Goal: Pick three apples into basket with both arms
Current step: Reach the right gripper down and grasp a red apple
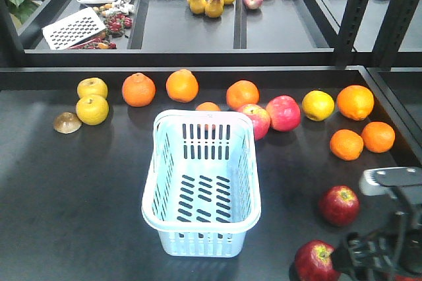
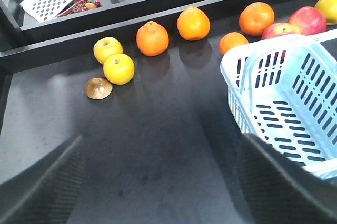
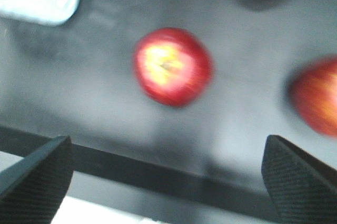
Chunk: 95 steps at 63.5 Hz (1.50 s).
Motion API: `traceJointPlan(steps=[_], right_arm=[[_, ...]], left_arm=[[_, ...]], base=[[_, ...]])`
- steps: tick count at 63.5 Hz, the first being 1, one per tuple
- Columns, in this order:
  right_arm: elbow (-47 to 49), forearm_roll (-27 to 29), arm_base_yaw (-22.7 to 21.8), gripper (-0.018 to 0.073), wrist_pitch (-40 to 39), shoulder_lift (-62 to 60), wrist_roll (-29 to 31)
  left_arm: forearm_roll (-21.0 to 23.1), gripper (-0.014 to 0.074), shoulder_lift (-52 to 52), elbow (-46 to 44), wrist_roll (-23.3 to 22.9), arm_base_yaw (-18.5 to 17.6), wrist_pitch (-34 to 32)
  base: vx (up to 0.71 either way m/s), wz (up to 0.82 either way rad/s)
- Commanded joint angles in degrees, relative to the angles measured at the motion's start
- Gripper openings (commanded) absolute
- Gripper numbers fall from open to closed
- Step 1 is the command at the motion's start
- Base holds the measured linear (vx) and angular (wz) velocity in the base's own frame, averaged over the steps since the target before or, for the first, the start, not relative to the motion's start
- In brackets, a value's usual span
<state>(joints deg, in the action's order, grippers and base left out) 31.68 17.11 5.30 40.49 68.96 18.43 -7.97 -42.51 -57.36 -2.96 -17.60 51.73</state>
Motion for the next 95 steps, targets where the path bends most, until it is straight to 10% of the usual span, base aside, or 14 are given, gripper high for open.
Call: traceJointPlan(steps=[1, 52, 77, 95], right_arm=[[3.02, 0.75, 2.83, 0.0701, -4.78, 3.23, -0.3], [8.16, -0.44, 5.63, 0.064, -18.16, 35.64, -2.07], [8.11, 0.8, 5.63, 0.0292, -14.42, 34.93, -2.13], [8.11, 1.51, 5.63, 0.026, -6.3, 20.68, -2.13]], left_arm=[[-0.33, 0.0555, 0.09, -1.4, -0.52, 0.16, -4.23], [-0.33, 0.0555, 0.09, -1.4, -0.52, 0.16, -4.23], [-0.33, 0.0555, 0.09, -1.4, -0.52, 0.16, -4.23], [-0.33, 0.0555, 0.09, -1.4, -0.52, 0.16, -4.23]], base=[[0.0, 0.0], [0.0, 0.0], [0.0, 0.0], [0.0, 0.0]])
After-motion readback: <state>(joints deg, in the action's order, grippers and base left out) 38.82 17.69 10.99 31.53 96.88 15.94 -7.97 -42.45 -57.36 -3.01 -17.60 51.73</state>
